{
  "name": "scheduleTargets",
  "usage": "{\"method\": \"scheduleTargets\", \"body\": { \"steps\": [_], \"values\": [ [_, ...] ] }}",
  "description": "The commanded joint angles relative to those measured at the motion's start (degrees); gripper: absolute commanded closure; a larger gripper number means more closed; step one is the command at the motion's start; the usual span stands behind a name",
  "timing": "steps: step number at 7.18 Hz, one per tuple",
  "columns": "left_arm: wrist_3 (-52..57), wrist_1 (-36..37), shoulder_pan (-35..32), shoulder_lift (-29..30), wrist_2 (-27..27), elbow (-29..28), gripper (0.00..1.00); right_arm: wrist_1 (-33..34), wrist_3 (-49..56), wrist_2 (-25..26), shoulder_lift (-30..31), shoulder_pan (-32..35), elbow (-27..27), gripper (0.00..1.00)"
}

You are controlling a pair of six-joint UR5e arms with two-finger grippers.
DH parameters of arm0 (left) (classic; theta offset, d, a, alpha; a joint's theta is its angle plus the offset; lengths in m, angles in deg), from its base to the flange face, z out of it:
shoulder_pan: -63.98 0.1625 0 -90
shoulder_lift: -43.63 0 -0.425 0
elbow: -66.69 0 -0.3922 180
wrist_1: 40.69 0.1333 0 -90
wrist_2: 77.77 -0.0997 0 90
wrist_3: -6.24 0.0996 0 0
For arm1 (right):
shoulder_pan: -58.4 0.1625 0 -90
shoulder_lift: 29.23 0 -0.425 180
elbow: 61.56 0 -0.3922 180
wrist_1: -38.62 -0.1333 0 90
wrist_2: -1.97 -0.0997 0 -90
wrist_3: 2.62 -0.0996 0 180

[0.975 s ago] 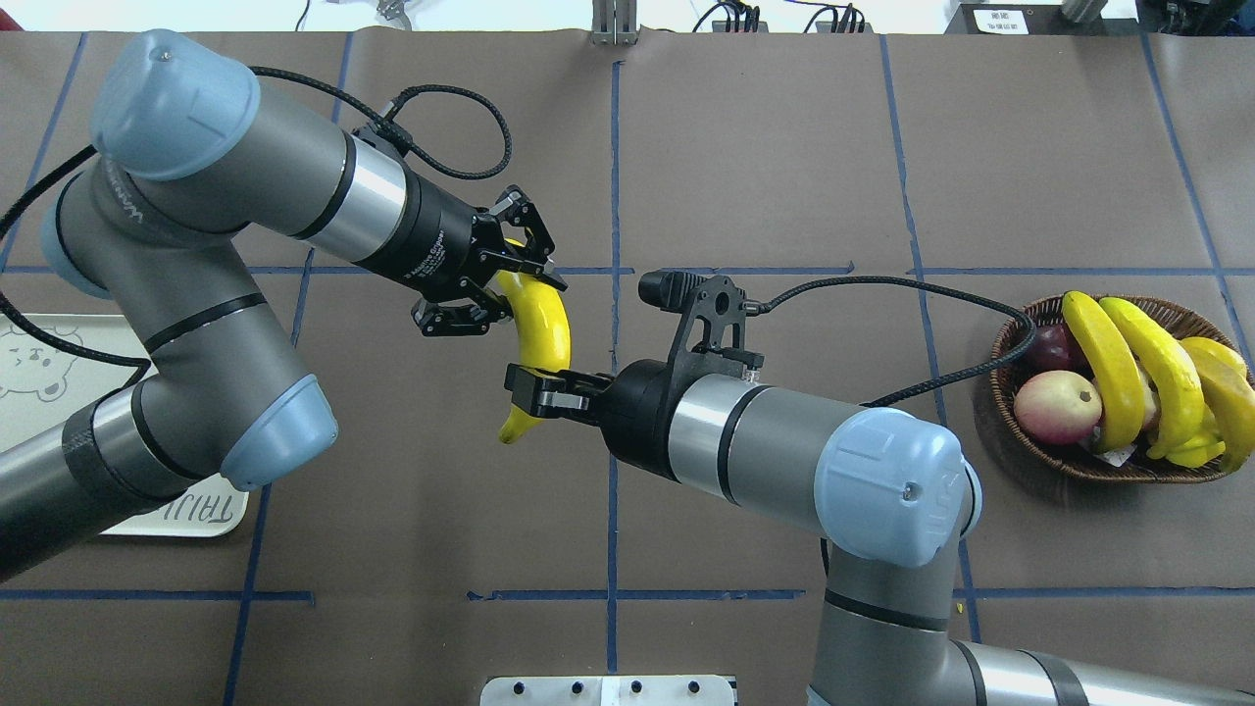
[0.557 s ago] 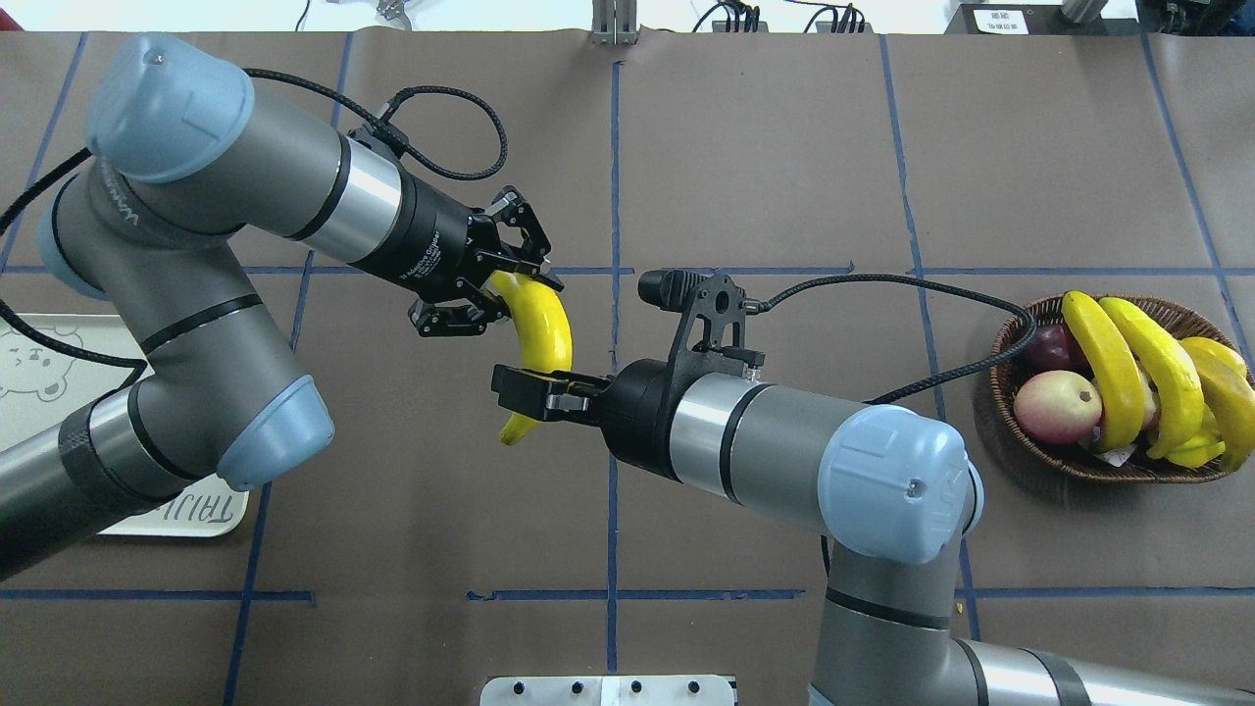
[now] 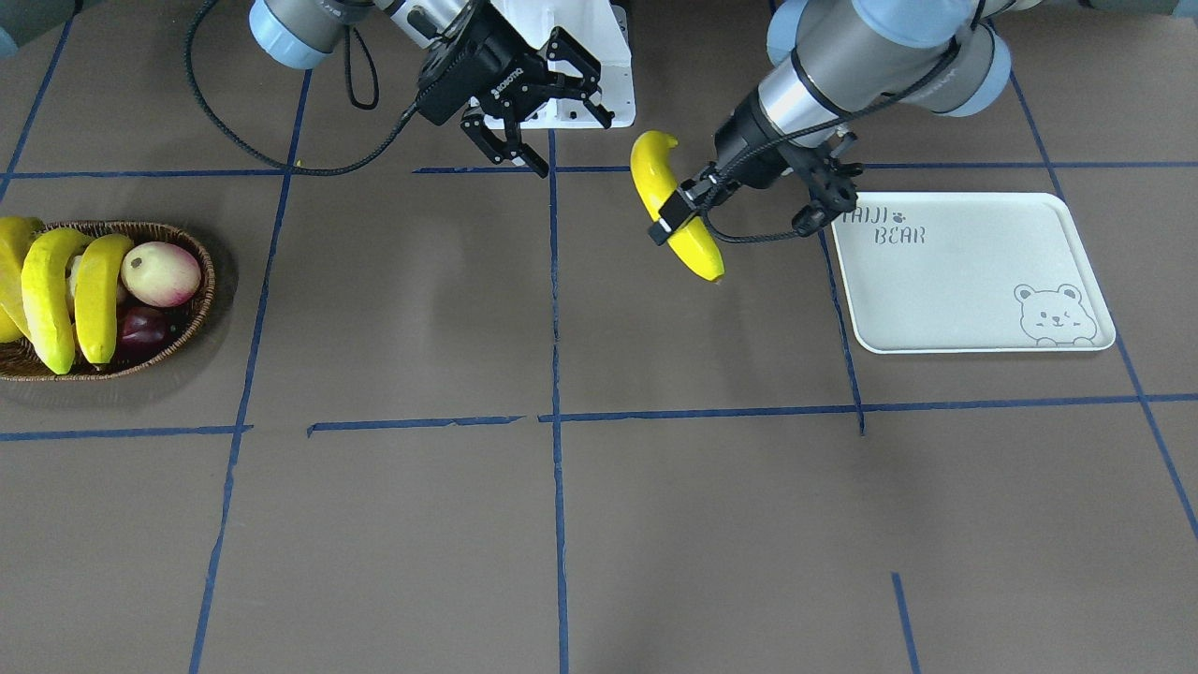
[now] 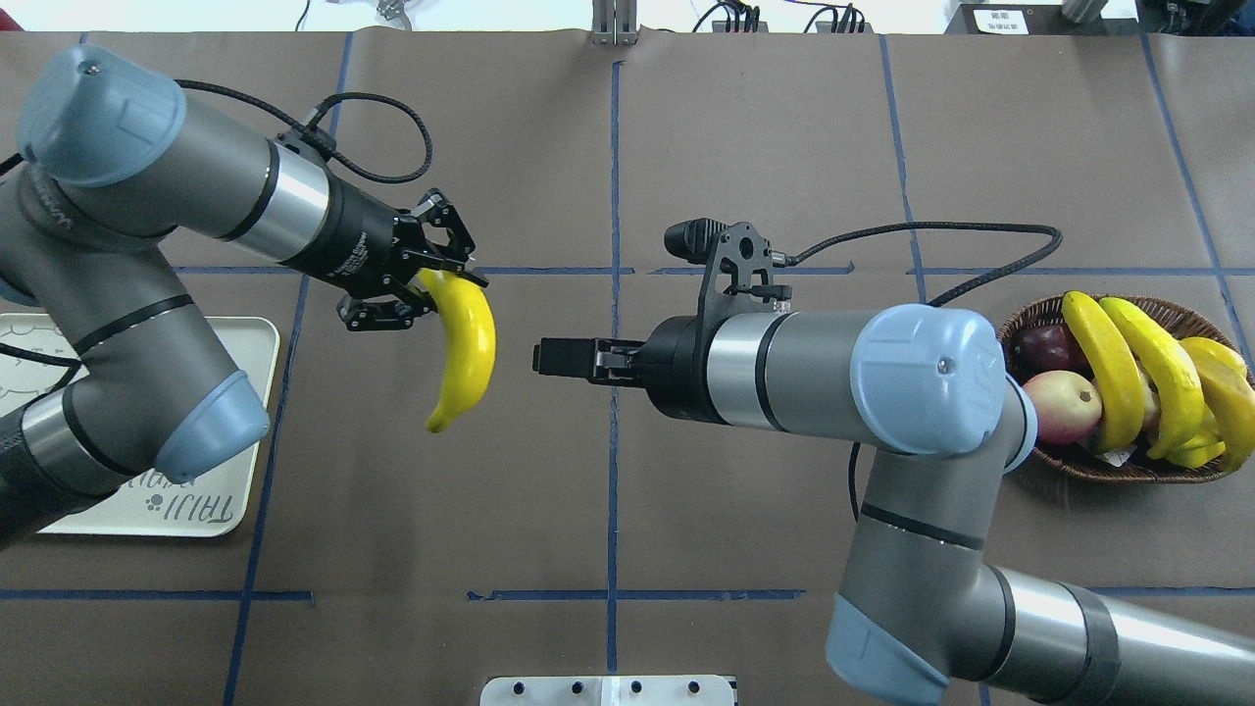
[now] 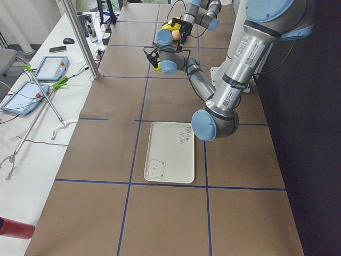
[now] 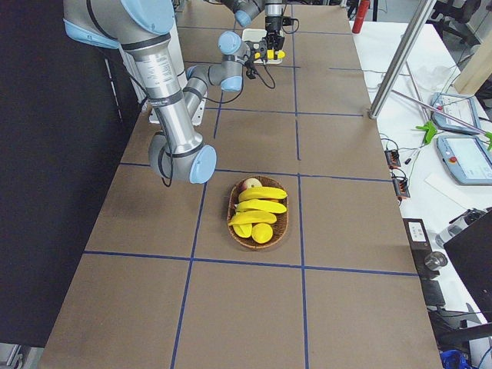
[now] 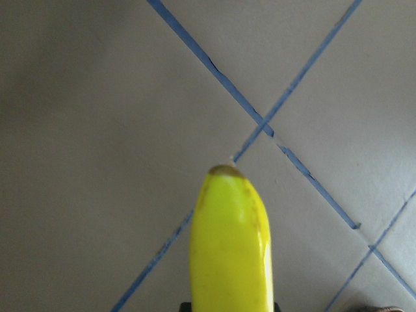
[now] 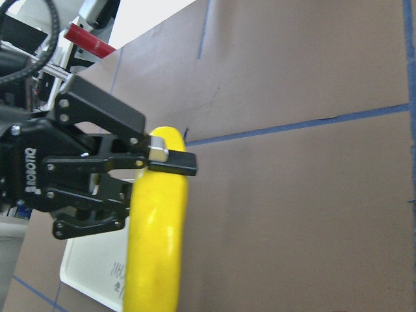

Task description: Transfer all bananas from basket to plate

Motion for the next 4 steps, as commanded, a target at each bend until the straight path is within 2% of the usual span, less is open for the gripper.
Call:
{"method": "scheduleTargets", "body": {
  "steps": [1, 2, 4],
  "values": [
    [11.94, -0.13, -4.34, -11.65, 0.19, 0.22, 1.0, 13.87, 0.73, -10.34, 0.13, 7.92, 0.03, 0.01],
    [17.75, -0.22, -6.27, -16.66, 0.1, 0.14, 1.0, 18.2, 3.26, -13.69, 0.13, 10.14, -0.14, 0.01],
    [25.08, -0.3, -12.15, -24.24, 0.19, -2.92, 1.0, 25.6, 10.81, -14.25, 1.01, 12.17, -0.05, 0.01]
  ]
}}
